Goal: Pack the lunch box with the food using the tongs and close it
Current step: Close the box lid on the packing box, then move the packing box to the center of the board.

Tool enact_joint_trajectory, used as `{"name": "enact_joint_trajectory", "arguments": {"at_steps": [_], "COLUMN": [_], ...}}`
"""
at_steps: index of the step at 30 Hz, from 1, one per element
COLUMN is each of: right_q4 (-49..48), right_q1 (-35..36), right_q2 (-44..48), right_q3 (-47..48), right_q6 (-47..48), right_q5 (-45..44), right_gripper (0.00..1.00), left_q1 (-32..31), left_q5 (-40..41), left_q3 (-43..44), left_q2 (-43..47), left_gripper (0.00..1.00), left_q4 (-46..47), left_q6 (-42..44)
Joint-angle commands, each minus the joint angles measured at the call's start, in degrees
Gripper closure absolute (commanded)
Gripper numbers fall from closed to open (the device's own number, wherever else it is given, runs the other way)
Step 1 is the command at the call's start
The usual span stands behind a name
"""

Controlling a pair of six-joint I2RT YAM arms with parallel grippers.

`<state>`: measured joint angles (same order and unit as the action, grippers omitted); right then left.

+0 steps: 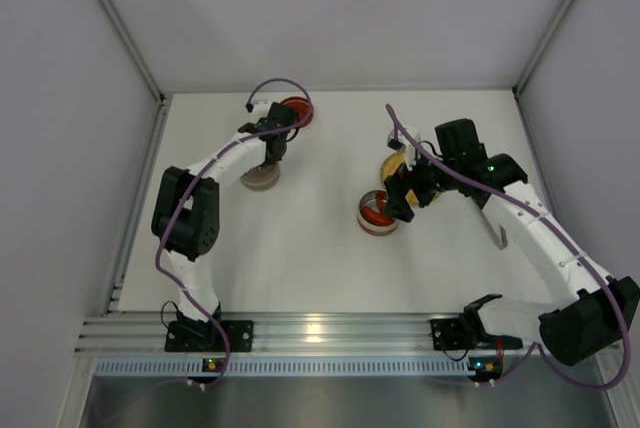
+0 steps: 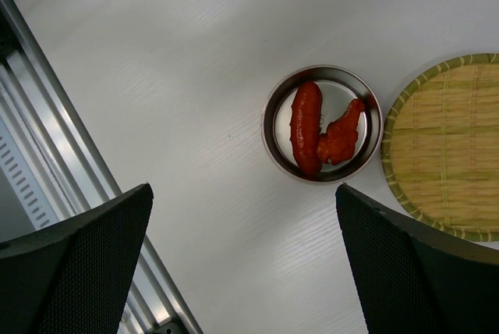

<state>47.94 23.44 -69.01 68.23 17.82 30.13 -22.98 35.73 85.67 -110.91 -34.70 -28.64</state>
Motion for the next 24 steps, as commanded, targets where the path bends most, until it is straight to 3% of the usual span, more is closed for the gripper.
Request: {"name": "enact_joint_trajectory", "arguments": {"at_steps": [1,13,19,24], "right_q4": [-3.73,-3.30,-2.50,-2.68], "right_q1": [-1.38,-1.55,-1.82,-2.08], "right_q2": [0.99,1.07,1.34,0.90], "right_q3": [-0.02,0.33,0.15,0.41], "right_q6": [0.37,0.63,1.69,1.51], "right_q5": [1.60,1.34,0.98,1.60], "right_gripper": [0.01,0.01,0.01,0.01], "left_q1": [-0.04,1.01,3.99,6.81], "left_q5": [0.57,-3.19,-20.23,-31.75], "left_q3": [-0.59,-6.03,-15.08,-12.38], "left_q2": [3.25,4.21,8.78,6.42], "left_gripper": [1.00,1.00,1.00,1.00], "left_q4": [0.33,5.50,13.07,7.29], "left_q6": [-1.15,1.12,13.24,24.14]}}
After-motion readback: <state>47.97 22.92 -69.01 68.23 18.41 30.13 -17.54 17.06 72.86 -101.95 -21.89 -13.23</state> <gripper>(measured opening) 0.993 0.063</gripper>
